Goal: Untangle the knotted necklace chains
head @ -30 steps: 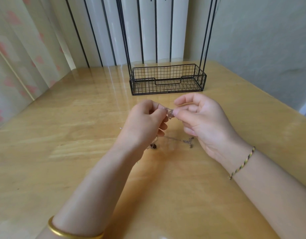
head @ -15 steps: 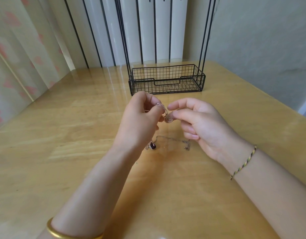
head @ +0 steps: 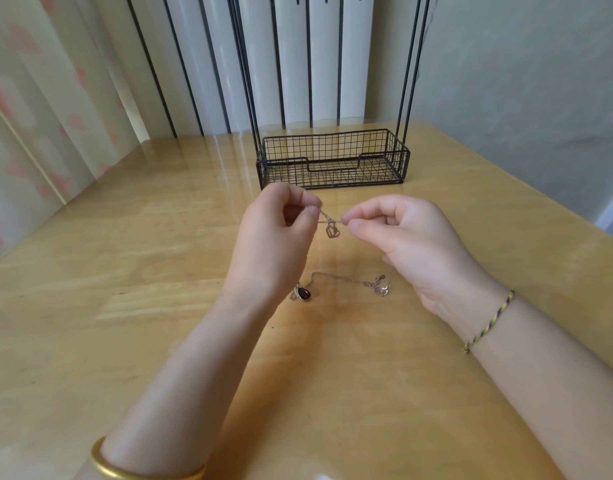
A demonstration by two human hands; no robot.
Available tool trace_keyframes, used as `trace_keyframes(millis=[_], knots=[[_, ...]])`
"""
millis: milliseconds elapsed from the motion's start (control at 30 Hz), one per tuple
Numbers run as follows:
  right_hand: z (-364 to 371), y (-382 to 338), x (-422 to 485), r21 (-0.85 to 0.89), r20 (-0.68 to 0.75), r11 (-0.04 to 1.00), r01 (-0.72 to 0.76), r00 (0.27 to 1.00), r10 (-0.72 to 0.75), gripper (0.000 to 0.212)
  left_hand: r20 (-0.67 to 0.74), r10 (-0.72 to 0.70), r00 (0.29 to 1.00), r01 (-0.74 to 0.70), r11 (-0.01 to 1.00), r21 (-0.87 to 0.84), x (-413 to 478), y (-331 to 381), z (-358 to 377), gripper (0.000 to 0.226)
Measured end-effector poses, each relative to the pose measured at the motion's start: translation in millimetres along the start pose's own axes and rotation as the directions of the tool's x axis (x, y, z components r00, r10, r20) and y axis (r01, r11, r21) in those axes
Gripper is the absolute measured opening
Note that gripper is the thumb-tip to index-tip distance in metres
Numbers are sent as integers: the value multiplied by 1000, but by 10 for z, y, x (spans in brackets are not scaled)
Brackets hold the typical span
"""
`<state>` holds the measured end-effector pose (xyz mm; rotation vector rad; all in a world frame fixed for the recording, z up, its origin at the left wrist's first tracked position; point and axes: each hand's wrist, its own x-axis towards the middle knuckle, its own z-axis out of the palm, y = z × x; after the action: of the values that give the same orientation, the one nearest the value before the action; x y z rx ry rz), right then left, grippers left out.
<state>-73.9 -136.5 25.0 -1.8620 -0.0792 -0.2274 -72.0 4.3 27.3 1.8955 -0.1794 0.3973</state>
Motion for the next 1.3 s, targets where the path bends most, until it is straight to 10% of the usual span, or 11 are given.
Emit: trace_keyframes(millis=[1300], knots=[[33,-76,-71,189,128,980,-58,991,34,11,99,36,994,-12,971,-237,-49,75,6,10]])
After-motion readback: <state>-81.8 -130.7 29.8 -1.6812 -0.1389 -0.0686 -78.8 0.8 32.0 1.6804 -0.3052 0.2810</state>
